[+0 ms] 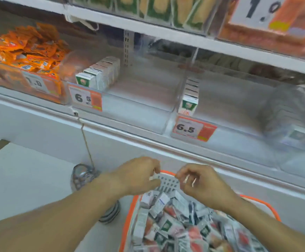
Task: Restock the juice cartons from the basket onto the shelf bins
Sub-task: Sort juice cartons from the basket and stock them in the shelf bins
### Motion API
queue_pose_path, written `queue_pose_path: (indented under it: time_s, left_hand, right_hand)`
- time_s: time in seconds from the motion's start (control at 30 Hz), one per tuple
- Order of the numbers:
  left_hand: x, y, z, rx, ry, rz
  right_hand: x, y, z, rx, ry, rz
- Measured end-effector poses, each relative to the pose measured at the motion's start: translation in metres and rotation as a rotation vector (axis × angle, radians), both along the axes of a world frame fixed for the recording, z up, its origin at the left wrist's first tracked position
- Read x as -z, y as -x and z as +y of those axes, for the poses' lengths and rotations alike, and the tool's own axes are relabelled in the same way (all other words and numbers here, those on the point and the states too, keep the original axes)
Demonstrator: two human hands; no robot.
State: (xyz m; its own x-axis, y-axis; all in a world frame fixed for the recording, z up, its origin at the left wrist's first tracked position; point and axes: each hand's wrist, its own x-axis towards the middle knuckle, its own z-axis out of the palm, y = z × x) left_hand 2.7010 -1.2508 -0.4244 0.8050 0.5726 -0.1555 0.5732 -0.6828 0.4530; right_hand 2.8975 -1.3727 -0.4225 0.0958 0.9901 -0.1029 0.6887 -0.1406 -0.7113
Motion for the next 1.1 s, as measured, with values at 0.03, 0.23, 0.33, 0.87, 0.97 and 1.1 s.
queue_pose_path:
  time_s: [0.03,0.23,0.33,0.87,0.97,1.1]
  left_hand:
    - [0.014,-0.005,-0.012,0.058,0.005,0.087]
    - [0.097,-0.015,-0.066,0.137,0.204,0.357]
    - [0.127,-0.019,-0.090,0.139,0.232,0.391]
    - [0.149,-0.071,-0.065,-0.213,-0.020,0.170]
    - [0.159,-0.082,-0.056,-0.248,-0.024,0.305]
    - [0.166,-0.095,-0.057,-0.311,-0.075,0.365]
  right_hand:
    - [0.015,-0.011,-0.013,0.000,0.064,-0.007]
    - [0.087,-0.051,-0.079,-0.154,0.466,-0.114]
    - [0.119,-0.061,-0.095,-0.320,0.626,-0.228]
    - [0.154,-0.056,-0.102,-0.233,0.423,-0.253]
    - [0.142,-0.068,-0.108,-0.133,0.366,-0.211]
    - [0.133,-0.075,-0.121,-0.043,0.331,-0.155]
